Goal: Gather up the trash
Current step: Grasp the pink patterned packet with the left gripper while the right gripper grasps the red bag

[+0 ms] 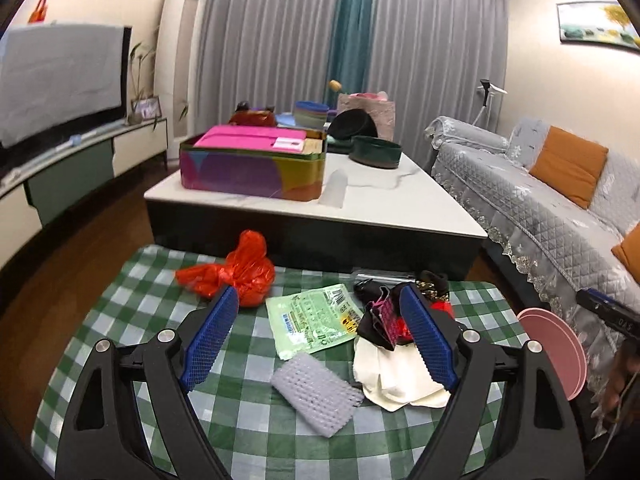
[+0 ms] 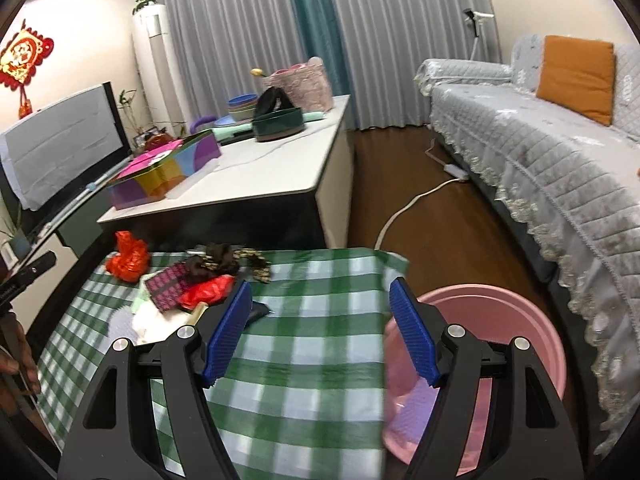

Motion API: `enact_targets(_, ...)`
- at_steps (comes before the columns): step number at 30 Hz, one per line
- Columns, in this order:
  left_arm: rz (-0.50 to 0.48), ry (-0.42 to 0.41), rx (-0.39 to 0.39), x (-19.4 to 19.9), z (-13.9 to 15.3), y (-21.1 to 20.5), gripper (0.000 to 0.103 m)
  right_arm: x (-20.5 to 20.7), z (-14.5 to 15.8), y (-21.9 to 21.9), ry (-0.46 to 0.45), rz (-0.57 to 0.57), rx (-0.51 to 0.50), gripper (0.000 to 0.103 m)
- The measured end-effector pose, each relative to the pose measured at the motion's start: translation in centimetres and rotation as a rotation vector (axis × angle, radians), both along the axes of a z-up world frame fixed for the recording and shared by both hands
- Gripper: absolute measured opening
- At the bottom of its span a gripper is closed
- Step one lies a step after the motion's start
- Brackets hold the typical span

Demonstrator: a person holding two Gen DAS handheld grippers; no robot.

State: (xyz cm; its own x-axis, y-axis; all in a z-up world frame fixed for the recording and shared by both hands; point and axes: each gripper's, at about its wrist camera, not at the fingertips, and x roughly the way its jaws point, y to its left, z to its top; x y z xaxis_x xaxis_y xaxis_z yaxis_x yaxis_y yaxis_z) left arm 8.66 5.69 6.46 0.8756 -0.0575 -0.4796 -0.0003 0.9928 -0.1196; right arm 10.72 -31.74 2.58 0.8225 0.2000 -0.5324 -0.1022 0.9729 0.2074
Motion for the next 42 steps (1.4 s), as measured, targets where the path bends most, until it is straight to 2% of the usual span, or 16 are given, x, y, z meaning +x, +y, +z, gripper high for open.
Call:
enact_targets(3, -0.019, 0.006, 0.010, 0.3, -0.3, 0.0, 0.079, 1.1, -0.6, 1.8, 0.009, 0.042, 0.021, 0.071)
enact_targets(10, -0.027, 0.035, 0.026, 1.5, -1.6, -0.1, 0.065, 3.6, -1.6, 6.4, 0.002, 0.162, 0.045, 0.069)
enact_targets(12, -0.021, 0.041, 0.017, 2.0, -1.7, 0.1, 0.065, 4.4, -2.0, 7.5, 0.004, 0.186, 0.044, 0.070)
enact_targets(16, -0.019, 0.037, 0.019, 2.6, -1.9, 0.2, 0.065, 6.0, -3.0, 9.1, 0.023, 0.219, 0.034, 0.084)
enact_targets(23, -0.038, 0.040, 0.023, 3.5, -2.4, -0.2, 0.065, 8.7, -5.0, 10.9, 0.087, 0.262, 0.028, 0.092)
enact_targets(31, -0.072, 0.070, 0.027, 4.5, -3.6, -0.8, 0.056, 11.2, -7.2, 13.9, 0.158, 0.335, -0.020, 0.094)
enact_targets(39, -0.103, 0.095, 0.014, 6.0, -4.6, -1.9, 0.054, 12.6, -8.6, 15.1, 0.206, 0.371, -0.064, 0.094)
enact_targets(42, -0.130, 0.110, -0.008, 6.9, -5.3, -2.5, 0.052, 12.5, -8.8, 15.1, 0.204, 0.384, -0.059, 0.089)
